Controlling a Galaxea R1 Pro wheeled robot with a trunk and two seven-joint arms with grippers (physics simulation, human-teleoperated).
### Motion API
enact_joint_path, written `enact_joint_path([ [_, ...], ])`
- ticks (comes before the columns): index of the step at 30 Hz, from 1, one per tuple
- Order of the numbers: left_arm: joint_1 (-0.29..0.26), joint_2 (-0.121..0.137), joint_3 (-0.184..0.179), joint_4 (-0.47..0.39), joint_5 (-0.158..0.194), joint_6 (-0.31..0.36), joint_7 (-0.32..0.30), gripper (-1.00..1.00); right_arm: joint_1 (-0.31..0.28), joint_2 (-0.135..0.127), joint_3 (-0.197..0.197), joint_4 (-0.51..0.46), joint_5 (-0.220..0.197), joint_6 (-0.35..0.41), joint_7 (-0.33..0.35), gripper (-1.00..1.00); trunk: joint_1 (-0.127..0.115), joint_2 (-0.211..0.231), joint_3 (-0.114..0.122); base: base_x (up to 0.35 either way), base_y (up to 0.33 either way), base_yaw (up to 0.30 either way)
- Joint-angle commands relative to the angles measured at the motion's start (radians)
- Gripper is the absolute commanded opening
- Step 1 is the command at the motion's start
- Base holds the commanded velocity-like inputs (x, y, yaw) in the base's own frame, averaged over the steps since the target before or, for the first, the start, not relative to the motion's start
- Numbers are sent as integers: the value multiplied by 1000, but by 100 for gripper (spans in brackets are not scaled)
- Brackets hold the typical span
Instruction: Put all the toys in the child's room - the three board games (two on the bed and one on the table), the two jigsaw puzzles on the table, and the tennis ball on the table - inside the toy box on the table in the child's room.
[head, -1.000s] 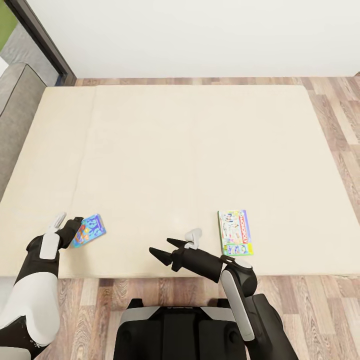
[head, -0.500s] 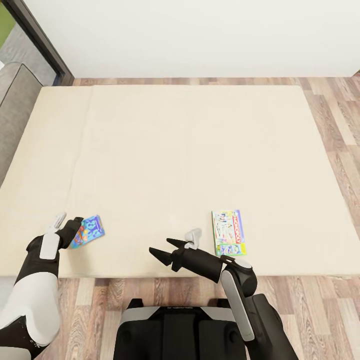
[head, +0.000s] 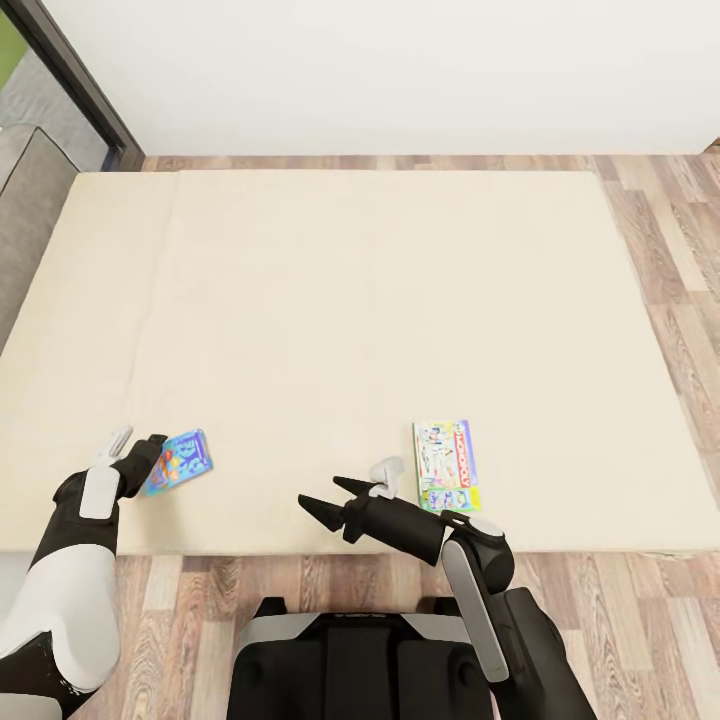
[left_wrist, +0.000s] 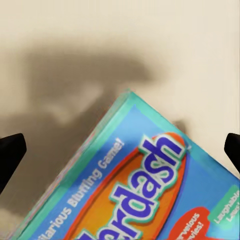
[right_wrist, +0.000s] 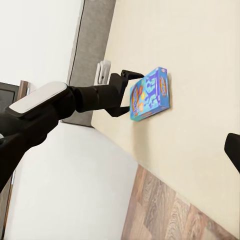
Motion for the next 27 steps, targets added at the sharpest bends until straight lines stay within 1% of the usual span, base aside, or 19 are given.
enact_joint_path([
  [1, 0, -1, 1, 45, 26, 7, 9, 100, 0, 0, -1, 0, -5, 7, 0, 100, 0, -1, -1, 0, -16, 0],
  [4, 0, -1, 1, 44, 26, 7, 10, 100, -1, 0, -1, 0, -5, 7, 0, 100, 0, -1, -1, 0, -34, 0],
  [8, 0, -1, 1, 43, 26, 7, 10, 100, 0, 0, -1, 0, -5, 7, 0, 100, 0, -1, -1, 0, -184, 0],
  [14, 0, -1, 1, 37, 26, 8, 10, 100, -1, 0, -1, 0, -5, 7, 0, 100, 0, -1, -1, 0, -76, 0],
  [20, 0, -1, 0, 30, 26, 8, 10, 100, 0, 0, -1, 0, -5, 7, 0, 100, 0, -1, -1, 0, -159, 0],
  [27, 0, -1, 1, 25, 26, 8, 10, 100, -1, 0, -2, 0, -5, 7, 0, 100, 0, -1, -1, 0, -24, 0],
])
